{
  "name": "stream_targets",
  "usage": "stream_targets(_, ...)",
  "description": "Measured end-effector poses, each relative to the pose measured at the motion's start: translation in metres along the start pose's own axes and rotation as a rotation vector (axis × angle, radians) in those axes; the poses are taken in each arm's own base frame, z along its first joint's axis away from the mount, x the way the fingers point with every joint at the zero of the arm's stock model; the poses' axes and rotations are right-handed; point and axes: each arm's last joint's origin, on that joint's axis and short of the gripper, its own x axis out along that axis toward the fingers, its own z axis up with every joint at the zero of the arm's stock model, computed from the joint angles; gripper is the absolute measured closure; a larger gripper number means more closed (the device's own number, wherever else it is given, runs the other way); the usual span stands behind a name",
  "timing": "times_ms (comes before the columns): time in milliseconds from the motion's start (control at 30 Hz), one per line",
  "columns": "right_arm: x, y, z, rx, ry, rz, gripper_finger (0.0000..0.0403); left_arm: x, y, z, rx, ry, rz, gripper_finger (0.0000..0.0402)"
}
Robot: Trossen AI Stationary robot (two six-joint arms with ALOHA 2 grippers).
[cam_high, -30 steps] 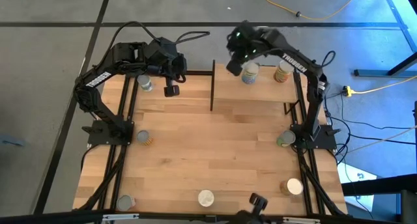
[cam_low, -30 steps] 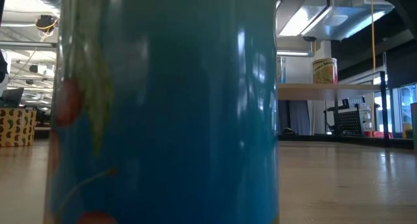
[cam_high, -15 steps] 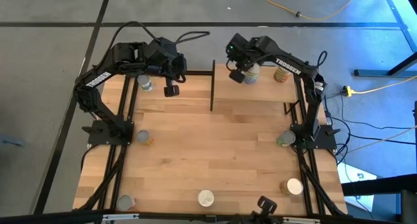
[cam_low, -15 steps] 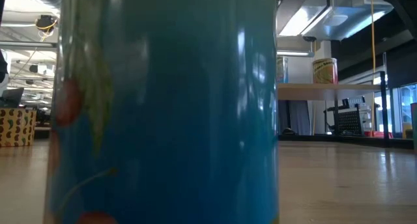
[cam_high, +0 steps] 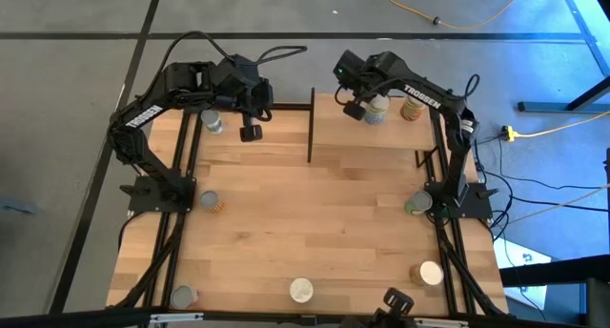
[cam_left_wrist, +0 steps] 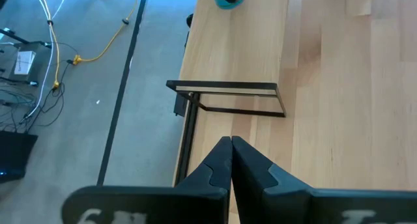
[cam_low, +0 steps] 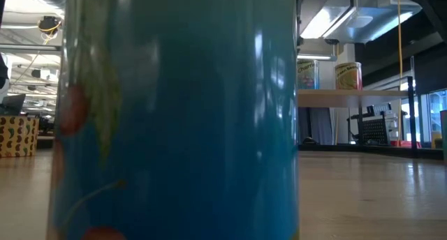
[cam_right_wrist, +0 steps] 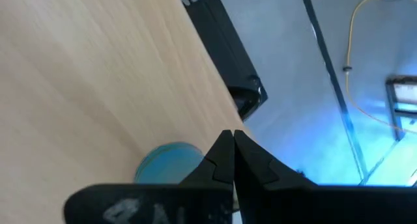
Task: Pick and place cans onto a shelf
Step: Put the orange canned good on the shelf
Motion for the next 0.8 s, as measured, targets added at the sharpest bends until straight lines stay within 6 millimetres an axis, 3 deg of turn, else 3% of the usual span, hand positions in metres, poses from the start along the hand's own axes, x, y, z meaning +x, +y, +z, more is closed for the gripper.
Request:
stream_targets(200,-0.008,0.002,0.004,-0.005,-0.049,0.013,0.0402,0.0,0.0,0.0,0.0,0.0,0.0,0.0402)
stream_targets(400,-0.039,0.018,0.004,-0.115,-0.171,0.267,0.0402,0.0,0.0,0.0,-0.001,0.001,0.001,0.0402)
stream_targets(533,-0.05,0.028,-0.009,-0.209,-0.102,0.418,0.0402,0.0,0.0,0.0,-0.001,0.003,0.001,0.0402)
stream_targets(800,-0.04,0.028,-0.022,-0.19,0.019,0.378,0.0402,0.0,0.0,-0.002,0.004,0.018,-0.004,0.0402)
